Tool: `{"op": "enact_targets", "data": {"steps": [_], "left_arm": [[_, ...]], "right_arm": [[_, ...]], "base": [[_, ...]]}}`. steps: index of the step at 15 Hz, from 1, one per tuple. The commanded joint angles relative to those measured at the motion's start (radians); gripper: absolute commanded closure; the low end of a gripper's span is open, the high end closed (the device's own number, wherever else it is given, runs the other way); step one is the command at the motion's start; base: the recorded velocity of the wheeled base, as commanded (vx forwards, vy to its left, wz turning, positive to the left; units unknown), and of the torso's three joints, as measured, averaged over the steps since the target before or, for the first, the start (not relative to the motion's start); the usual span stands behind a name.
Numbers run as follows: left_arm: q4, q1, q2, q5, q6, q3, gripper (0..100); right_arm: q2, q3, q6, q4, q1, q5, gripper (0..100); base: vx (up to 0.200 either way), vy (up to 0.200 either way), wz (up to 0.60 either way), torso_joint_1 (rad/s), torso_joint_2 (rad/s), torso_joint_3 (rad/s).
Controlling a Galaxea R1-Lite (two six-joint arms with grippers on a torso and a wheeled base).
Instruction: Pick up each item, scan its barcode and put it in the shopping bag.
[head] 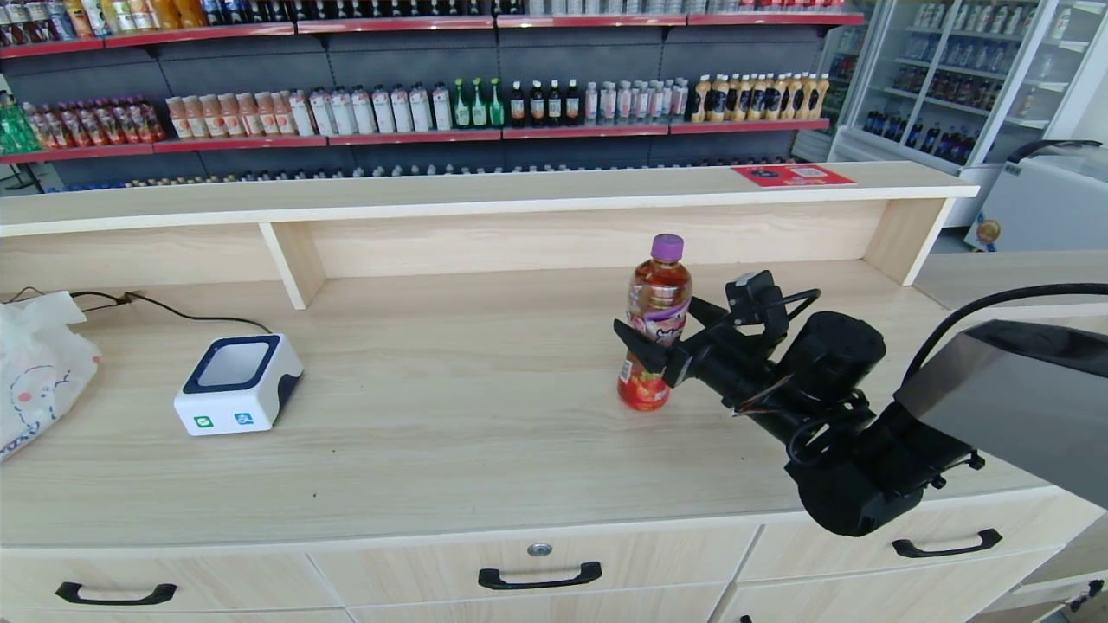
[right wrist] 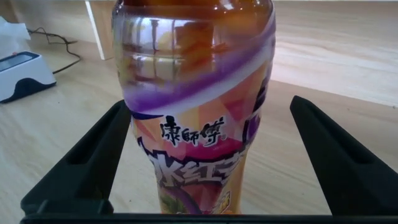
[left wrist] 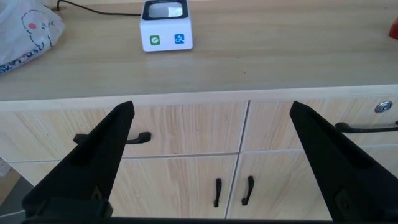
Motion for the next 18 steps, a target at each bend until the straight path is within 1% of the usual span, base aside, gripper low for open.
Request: {"op": "enact_targets", "data": {"steps": [1, 10, 14, 15, 18], "left_arm": [[-0.001, 0.000, 0.000, -0.001, 0.001, 0.000, 0], [-0.001, 0.000, 0.000, 0.001, -0.001, 0.000, 0], [0.001, 0.000, 0.000, 0.001, -0.001, 0.000, 0], [0.001, 0.000, 0.000, 0.001, 0.001, 0.000, 0], [0.001, 0.002, 0.000, 0.001, -0.002, 0.000, 0]], "right_arm": [[0.048, -0.050, -0.001, -0.001, 0.002, 0.000, 0], [0.106, -0.172, 0.005, -0.001, 0.000, -0.001, 0], [0.103, -0.152, 0.010, -0.001, 0.006, -0.001, 0], [0.102, -0.138, 0.014, -0.001, 0.008, -0.001, 100], [0.100, -0.133, 0.019, -0.001, 0.009, -0.001, 100]], "base": [[0.000, 0.000, 0.00, 0.000, 0.00, 0.000], [0.000, 0.000, 0.00, 0.000, 0.00, 0.000], [0.000, 0.000, 0.00, 0.000, 0.00, 0.000], [0.000, 0.000, 0.00, 0.000, 0.00, 0.000], [0.000, 0.000, 0.00, 0.000, 0.00, 0.000]]}}
